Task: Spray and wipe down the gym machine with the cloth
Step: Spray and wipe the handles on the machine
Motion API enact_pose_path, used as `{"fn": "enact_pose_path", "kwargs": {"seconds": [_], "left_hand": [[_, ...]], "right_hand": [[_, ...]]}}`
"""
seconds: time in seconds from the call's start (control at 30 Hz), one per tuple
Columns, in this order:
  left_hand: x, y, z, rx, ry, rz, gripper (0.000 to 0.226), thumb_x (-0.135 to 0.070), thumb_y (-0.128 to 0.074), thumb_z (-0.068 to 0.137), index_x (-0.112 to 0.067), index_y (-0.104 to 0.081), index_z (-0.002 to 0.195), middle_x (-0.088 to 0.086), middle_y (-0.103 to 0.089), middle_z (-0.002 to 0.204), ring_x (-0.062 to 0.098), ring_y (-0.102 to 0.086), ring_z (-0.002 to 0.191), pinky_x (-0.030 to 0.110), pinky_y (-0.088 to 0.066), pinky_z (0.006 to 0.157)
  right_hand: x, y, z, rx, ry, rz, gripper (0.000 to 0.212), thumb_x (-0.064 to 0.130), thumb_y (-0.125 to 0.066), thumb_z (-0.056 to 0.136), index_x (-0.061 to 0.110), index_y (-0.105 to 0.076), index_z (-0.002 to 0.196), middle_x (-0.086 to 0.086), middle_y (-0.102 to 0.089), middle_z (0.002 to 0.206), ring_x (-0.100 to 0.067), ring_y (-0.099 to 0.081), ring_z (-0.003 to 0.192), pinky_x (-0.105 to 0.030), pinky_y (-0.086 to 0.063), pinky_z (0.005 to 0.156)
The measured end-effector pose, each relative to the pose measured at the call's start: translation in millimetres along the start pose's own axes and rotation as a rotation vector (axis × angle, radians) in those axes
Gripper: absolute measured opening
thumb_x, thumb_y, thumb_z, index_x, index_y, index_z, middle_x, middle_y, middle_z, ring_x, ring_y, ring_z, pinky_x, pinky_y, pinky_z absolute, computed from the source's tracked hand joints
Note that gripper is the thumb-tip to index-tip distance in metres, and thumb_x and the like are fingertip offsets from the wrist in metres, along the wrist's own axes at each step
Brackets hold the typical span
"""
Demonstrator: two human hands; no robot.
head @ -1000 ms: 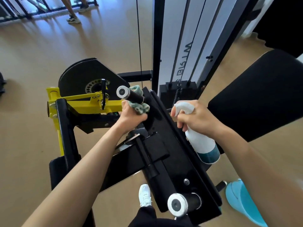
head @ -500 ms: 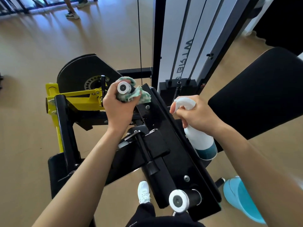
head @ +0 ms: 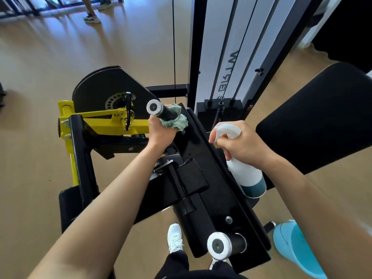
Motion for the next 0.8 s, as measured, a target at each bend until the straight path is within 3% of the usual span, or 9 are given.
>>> {"fn": "enact_pose_path", "kwargs": {"seconds": [0.13,0.3,0.43,0.63,0.73,0.8], "left_hand": [[-32,25,-8,-0.097,-0.131,-0.023,0.031,-0.001,-0.084,0.075,-0.02,-0.071,0.097,-0.002,-0.073,0.094,0.007,-0.072,0.09,0.029,-0.061,0.08],[-77,65,-22,-0.284,-0.322,-0.059,0.025,0.001,-0.083,0.078,-0.006,-0.071,0.099,-0.007,-0.07,0.09,0.002,-0.068,0.083,0.018,-0.053,0.072],[-68,57,-20,-0.293,-0.311,-0.067,0.026,0.009,-0.08,0.076,0.003,-0.069,0.098,0.001,-0.069,0.092,0.002,-0.067,0.087,0.021,-0.054,0.077],[-32,26,-10,-0.187,-0.193,-0.012,0.037,0.007,-0.079,0.079,-0.025,-0.066,0.093,-0.008,-0.069,0.091,0.001,-0.068,0.088,0.027,-0.059,0.077],[-6,5,-4,-0.094,-0.096,0.008,0.034,0.007,-0.077,0.081,-0.02,-0.065,0.1,0.004,-0.071,0.097,0.02,-0.071,0.097,0.044,-0.062,0.084],[-4,-3,-2,-0.053,-0.079,0.009,0.036,0.007,-0.075,0.082,-0.021,-0.065,0.102,0.003,-0.071,0.099,0.012,-0.07,0.097,0.034,-0.059,0.087]], "right_hand": [[0,3,0,0.0,0.015,-0.015,0.028,-0.008,-0.053,0.089,0.009,-0.072,0.081,0.007,-0.053,0.05,-0.015,-0.054,0.047,-0.028,-0.052,0.058],[7,4,4,-0.003,0.042,-0.029,0.027,-0.008,-0.055,0.088,0.011,-0.072,0.079,-0.008,-0.057,0.06,-0.014,-0.057,0.047,-0.023,-0.051,0.057],[15,4,9,0.0,0.069,-0.048,0.026,-0.008,-0.057,0.085,0.012,-0.072,0.079,0.004,-0.056,0.052,-0.015,-0.058,0.048,-0.031,-0.057,0.061],[19,0,13,0.02,0.075,-0.05,0.025,-0.006,-0.059,0.084,0.015,-0.071,0.078,0.002,-0.056,0.056,-0.015,-0.057,0.046,-0.023,-0.052,0.054],[20,-5,13,0.032,0.077,-0.053,0.024,-0.006,-0.059,0.085,0.014,-0.071,0.078,0.006,-0.053,0.053,-0.014,-0.056,0.045,-0.024,-0.052,0.054],[20,-8,13,0.039,0.078,-0.055,0.024,-0.005,-0.059,0.085,0.014,-0.071,0.078,0.004,-0.054,0.055,-0.012,-0.055,0.045,-0.025,-0.052,0.054]]}}
Point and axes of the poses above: each hand's wrist, its own z-axis towards the middle knuckle, its own y-axis out of the back of the hand, x = y × z, the point moved 10 cm from there along z, towards the middle knuckle
